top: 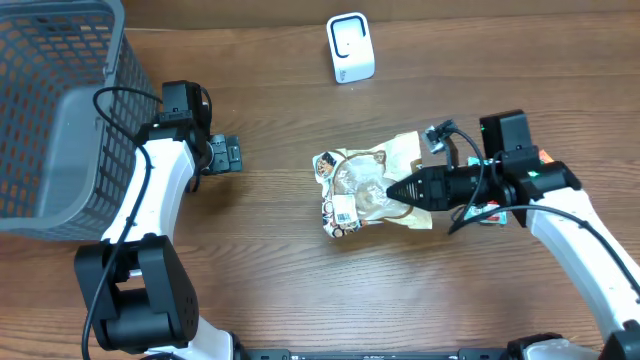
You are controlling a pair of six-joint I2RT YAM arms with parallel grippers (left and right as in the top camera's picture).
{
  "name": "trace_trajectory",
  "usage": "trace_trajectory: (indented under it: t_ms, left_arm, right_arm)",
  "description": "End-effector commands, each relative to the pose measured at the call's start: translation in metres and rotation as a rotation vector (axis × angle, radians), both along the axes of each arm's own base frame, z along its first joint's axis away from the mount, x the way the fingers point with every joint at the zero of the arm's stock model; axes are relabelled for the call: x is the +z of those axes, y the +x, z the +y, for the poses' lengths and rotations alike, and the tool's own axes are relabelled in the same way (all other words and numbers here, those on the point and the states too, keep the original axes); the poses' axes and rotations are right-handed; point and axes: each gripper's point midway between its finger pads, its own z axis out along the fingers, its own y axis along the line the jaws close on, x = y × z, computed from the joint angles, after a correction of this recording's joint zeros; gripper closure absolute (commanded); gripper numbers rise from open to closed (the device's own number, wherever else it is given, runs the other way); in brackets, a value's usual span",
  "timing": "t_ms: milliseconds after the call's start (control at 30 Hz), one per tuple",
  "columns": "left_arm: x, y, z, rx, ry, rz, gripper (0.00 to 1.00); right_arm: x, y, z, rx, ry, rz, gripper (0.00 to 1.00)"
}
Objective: Scan the item barcode
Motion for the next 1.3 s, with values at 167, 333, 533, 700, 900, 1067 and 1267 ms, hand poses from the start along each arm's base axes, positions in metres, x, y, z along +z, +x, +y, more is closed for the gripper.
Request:
trace_trajectory:
  t_ms: [167, 333, 533, 700, 900, 1067, 1267]
  left_arm:
    - [0.007, 0.010, 0.000, -0.069, 0.016, -0.028, 0.00]
    - [0.006, 0.007, 0.000, -0.039, 0.005, -0.022, 0.00]
    - [0.006, 0.007, 0.000, -0.039, 0.005, -0.022, 0.00]
    - [0.006, 0.007, 0.000, -0.039, 0.005, -0.022, 0.00]
    - [0.006, 0.007, 0.000, -0.039, 0.005, -0.022, 0.00]
    - [0.006, 0.007, 0.000, -0.039, 0.005, -0.022, 0.00]
    - [0.006, 0.007, 0.000, -0.039, 0.005, -0.022, 0.00]
  right_arm:
    - [0.018, -0.008, -0.001, 0.027, 0.046, -0.045, 0.96]
    - [0.018, -0.008, -0.001, 0.027, 0.046, -0.044, 0.96]
    - [0.017, -0.008, -0.001, 0.027, 0.045, -0.045, 0.96]
    - [0.016, -0.006, -0.002, 0.019, 0.034, -0.055, 0.96]
    - [0.029, 0.006, 0.000, 0.020, 0.050, -0.136, 0.97]
    - [0.081, 0.029, 0.000, -0.016, 0.022, -0.267, 0.96]
    - [0.158, 0.058, -0.004, -0.064, -0.030, -0.573, 0.97]
